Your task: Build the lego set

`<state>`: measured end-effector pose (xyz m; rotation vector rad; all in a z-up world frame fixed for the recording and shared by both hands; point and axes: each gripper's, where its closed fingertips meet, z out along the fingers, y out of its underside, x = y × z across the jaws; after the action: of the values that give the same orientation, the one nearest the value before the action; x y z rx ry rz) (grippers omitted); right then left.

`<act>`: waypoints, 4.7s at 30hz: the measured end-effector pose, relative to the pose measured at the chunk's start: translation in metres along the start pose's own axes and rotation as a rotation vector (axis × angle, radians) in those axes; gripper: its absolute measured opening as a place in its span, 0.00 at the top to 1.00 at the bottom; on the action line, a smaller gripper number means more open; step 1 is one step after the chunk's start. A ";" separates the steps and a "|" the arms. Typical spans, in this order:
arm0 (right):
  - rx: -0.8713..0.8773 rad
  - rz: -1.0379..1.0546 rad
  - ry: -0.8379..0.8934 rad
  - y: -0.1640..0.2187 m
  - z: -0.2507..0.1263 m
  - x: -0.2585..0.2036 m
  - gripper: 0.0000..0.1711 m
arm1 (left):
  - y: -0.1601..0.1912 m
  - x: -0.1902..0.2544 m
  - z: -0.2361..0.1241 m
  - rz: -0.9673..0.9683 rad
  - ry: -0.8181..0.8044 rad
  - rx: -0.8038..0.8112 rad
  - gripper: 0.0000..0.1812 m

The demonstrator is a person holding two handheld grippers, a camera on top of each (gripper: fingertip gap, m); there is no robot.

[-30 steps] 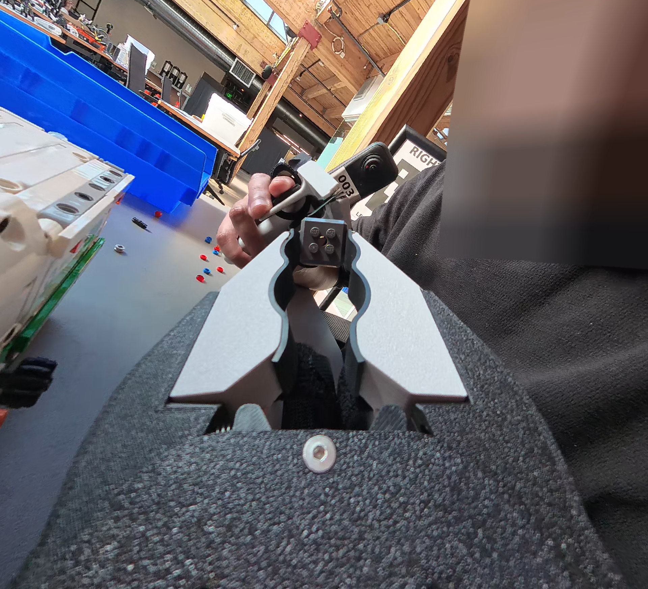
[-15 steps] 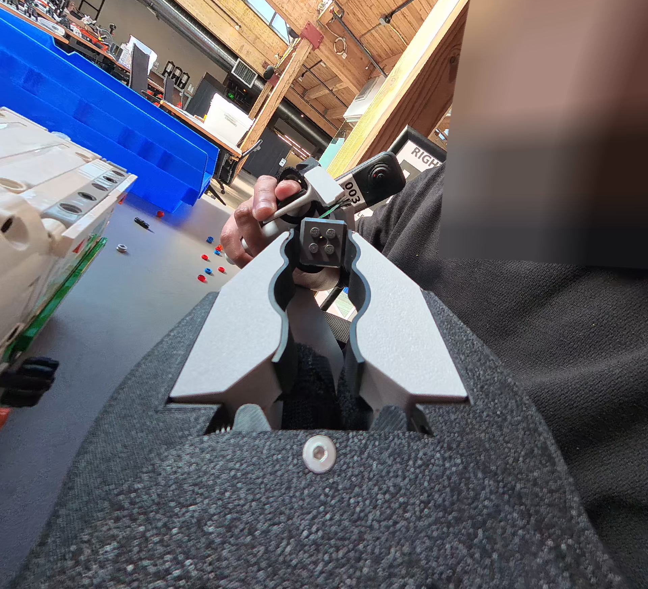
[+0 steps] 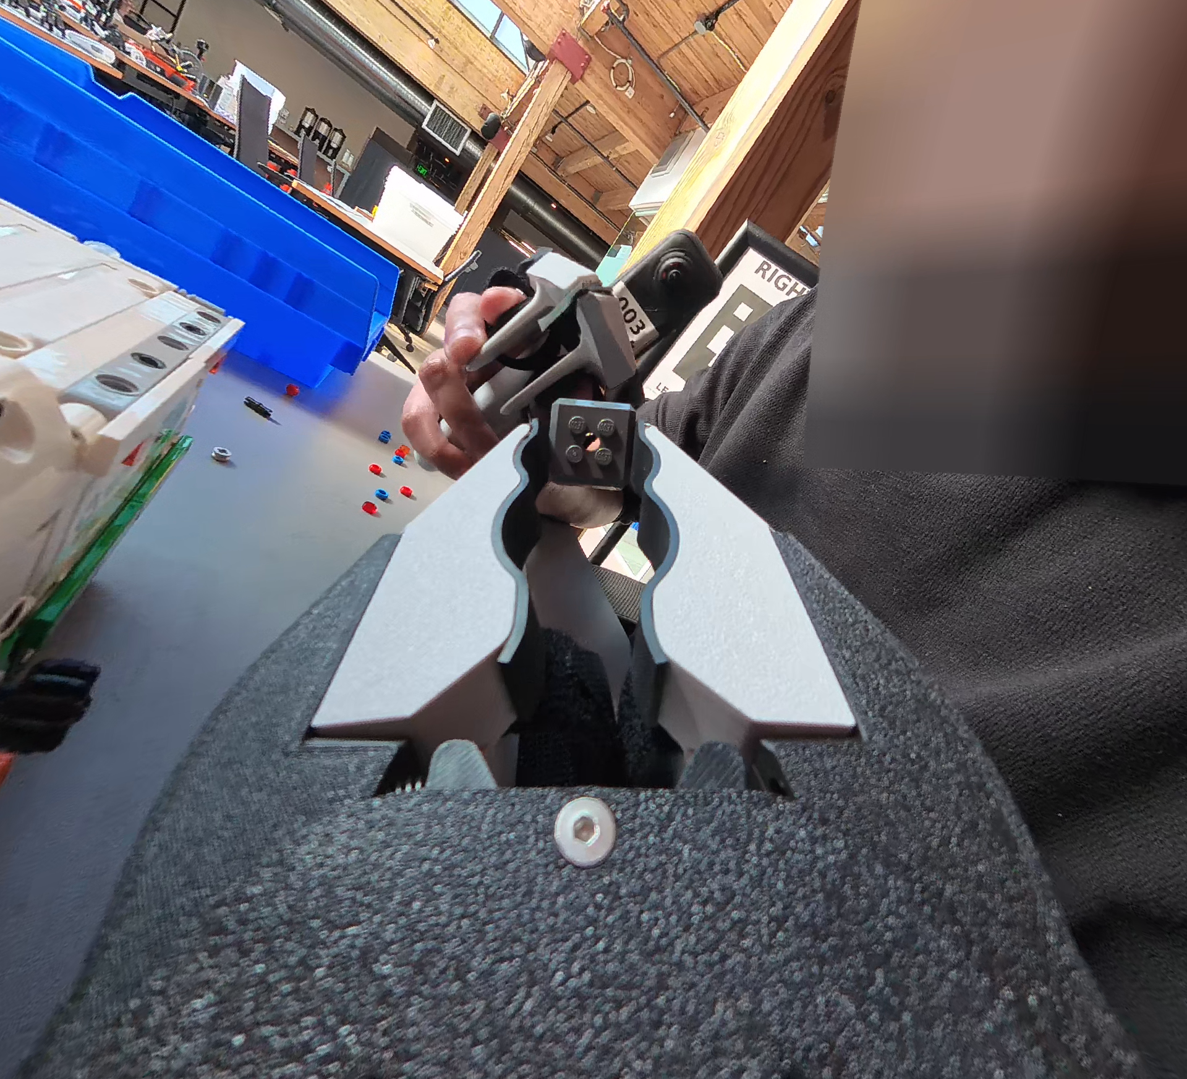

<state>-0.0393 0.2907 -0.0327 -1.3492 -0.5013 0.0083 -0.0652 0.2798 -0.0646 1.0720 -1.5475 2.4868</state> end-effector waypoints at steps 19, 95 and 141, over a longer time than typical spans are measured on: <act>-0.029 -0.192 -0.042 0.006 0.005 -0.025 1.00 | 0.000 0.000 0.000 -0.008 0.003 0.002 0.87; -0.182 0.110 -0.508 0.007 -0.022 -0.073 0.99 | 0.036 0.024 0.014 -0.041 0.154 -0.228 0.87; -0.361 0.374 -0.760 0.021 -0.034 -0.104 0.59 | 0.071 0.044 0.021 0.051 0.208 -0.439 0.87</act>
<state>-0.1144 0.2337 -0.0926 -1.7670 -0.9037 0.7936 -0.1133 0.2125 -0.0901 0.6921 -1.9383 2.0538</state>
